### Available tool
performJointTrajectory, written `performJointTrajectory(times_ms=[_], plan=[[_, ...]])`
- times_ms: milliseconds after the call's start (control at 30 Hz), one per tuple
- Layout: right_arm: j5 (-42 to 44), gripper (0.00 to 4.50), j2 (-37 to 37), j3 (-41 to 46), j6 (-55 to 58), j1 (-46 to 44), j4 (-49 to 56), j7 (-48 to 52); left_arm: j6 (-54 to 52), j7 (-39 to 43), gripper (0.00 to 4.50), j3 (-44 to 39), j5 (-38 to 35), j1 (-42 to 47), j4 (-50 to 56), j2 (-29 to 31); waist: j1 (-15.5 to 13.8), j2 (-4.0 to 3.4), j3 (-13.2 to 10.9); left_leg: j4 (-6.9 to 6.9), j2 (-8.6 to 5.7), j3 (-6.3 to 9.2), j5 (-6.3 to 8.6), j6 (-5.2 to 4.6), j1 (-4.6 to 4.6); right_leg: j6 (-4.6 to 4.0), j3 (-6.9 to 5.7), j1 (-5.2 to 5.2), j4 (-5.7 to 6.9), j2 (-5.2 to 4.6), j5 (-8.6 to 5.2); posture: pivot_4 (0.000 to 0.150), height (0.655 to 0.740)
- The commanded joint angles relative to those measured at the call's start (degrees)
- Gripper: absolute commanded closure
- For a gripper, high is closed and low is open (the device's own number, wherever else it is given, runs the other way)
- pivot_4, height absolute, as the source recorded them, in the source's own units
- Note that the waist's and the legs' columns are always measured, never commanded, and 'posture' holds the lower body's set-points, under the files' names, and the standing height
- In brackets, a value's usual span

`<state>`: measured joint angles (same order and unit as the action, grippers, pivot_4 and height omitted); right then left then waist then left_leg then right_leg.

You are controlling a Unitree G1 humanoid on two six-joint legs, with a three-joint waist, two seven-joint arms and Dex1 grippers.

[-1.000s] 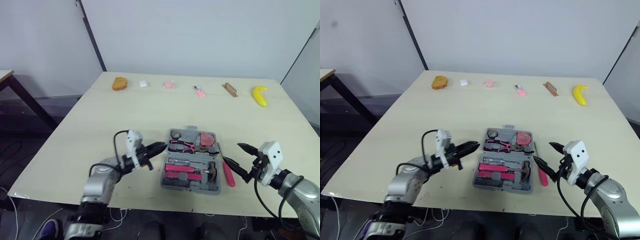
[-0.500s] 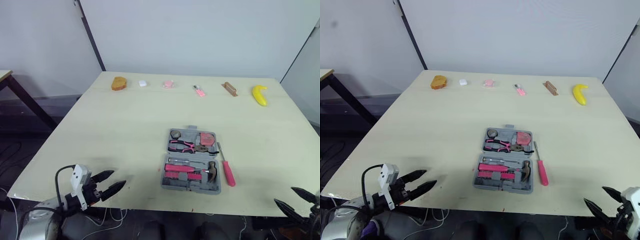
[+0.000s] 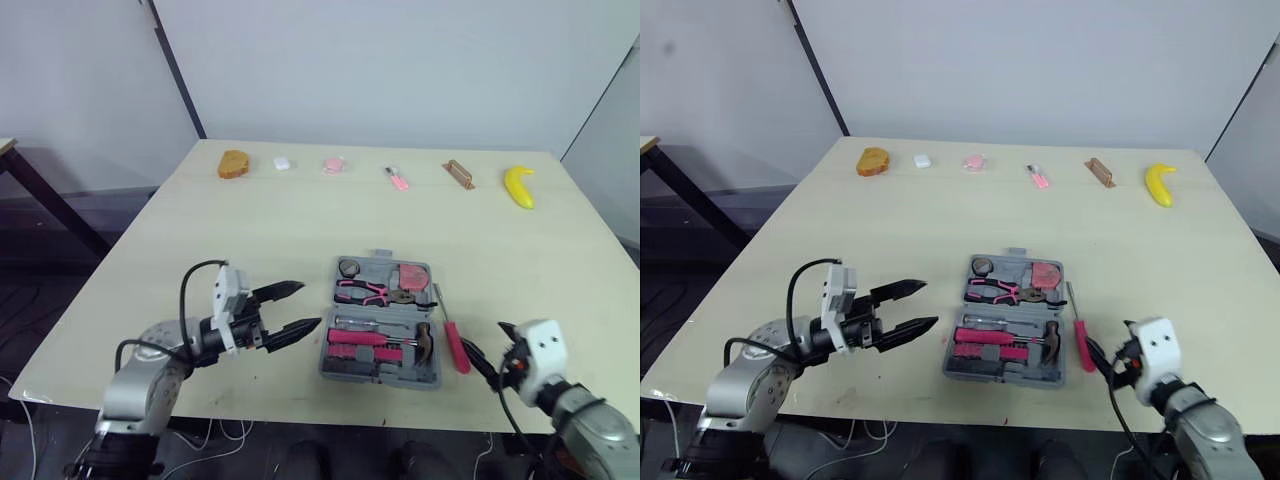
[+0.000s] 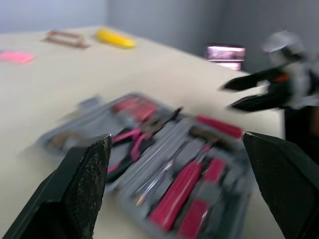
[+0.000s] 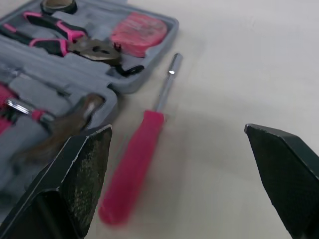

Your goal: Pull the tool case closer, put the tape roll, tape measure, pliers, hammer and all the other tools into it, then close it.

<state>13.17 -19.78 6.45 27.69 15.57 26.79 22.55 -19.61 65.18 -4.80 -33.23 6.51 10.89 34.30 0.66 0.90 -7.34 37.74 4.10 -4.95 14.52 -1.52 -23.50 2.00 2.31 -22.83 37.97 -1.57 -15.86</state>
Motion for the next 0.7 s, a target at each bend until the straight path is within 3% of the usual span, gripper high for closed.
performJointTrajectory(times_ms=[33, 700], plan=[[-1.23, 0.00, 1.22, -1.32, 4.78, -3.10, 1.80, -4.34, -2.48, 1.17, 0.08, 0.52, -2.93, 2.60, 3.52, 1.05, -0.01, 0.00, 0.00, 0.00, -0.01, 0.00, 0.00, 0.00, -0.03, 0.12, -0.02, -0.02, 0.00, 0.06, 0.06, 0.150, 0.7400], [-5.34, 0.00, 3.54, -6.74, 11.30, -11.24, -5.60, -9.92, -3.61, 1.68, 0.08, 2.16, -3.23, 2.10, 9.42, 3.09, 0.10, 0.01, -0.02, 0.06, 0.06, -0.01, -0.01, 0.01, -0.22, 0.15, 0.12, -0.29, 0.04, 0.52, 0.06, 0.150, 0.7400]])
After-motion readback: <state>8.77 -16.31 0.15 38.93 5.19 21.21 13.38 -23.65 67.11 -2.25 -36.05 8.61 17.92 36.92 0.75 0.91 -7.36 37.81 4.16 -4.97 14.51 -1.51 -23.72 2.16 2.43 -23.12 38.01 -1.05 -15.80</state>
